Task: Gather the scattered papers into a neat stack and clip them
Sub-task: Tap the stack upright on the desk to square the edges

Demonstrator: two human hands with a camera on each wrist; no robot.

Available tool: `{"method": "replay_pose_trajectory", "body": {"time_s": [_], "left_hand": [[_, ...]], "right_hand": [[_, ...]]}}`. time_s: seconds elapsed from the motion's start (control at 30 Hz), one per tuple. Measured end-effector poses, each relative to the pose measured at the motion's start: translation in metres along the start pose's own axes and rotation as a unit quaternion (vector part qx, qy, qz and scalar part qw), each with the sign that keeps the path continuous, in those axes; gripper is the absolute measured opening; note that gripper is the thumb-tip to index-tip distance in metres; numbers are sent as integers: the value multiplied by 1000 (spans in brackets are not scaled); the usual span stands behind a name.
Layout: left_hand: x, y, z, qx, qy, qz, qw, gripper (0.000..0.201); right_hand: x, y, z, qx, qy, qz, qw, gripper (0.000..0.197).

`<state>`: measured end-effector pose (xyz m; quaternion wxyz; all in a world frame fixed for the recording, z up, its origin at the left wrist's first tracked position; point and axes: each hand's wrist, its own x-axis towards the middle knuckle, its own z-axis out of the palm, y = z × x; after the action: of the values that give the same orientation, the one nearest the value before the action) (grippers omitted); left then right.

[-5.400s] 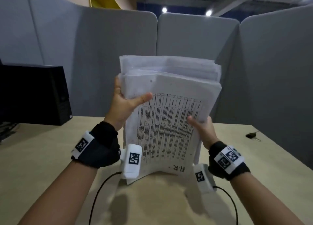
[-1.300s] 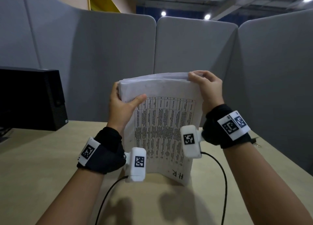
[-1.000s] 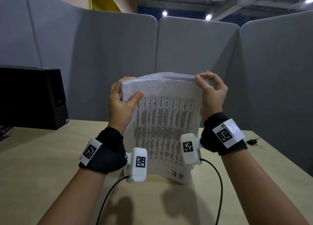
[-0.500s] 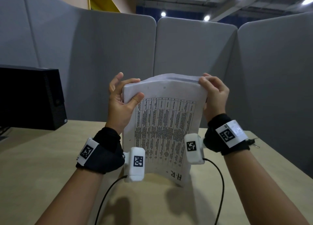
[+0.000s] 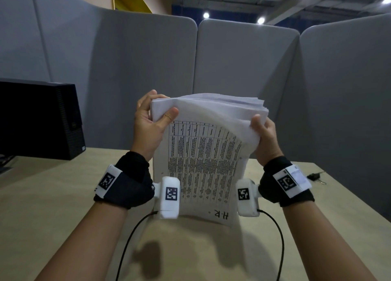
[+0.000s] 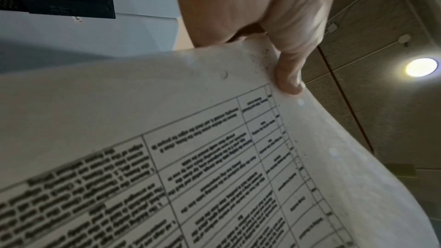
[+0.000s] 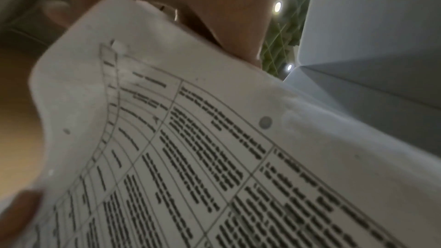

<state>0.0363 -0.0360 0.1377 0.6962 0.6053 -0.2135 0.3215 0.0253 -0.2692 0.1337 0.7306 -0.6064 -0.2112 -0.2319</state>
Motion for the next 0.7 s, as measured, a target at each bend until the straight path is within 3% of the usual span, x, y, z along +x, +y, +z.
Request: {"method": "replay_pose_trajectory", "body": {"time_s": [0.07,0.13,0.27,0.5,0.7], "left_hand": [[-1,1,2,14,14,14,1000,25],[-2,0,4,20,25,21,999,24],[-5,0,5,26,17,16,999,24],[-9,5,7,12,1,-8,1000,38],[-13,11,13,19,-5,17,1000,50]], "right_hand": [[-2,-2,-1,49,-24,38,998,78],[-1,-4,0,63,-3,67,996,63],[3,-7,0,24,40,49,998,47],[1,13,0,-57,135,-6,989,71],[-8,24,1,-39,81,3,996,66]]}}
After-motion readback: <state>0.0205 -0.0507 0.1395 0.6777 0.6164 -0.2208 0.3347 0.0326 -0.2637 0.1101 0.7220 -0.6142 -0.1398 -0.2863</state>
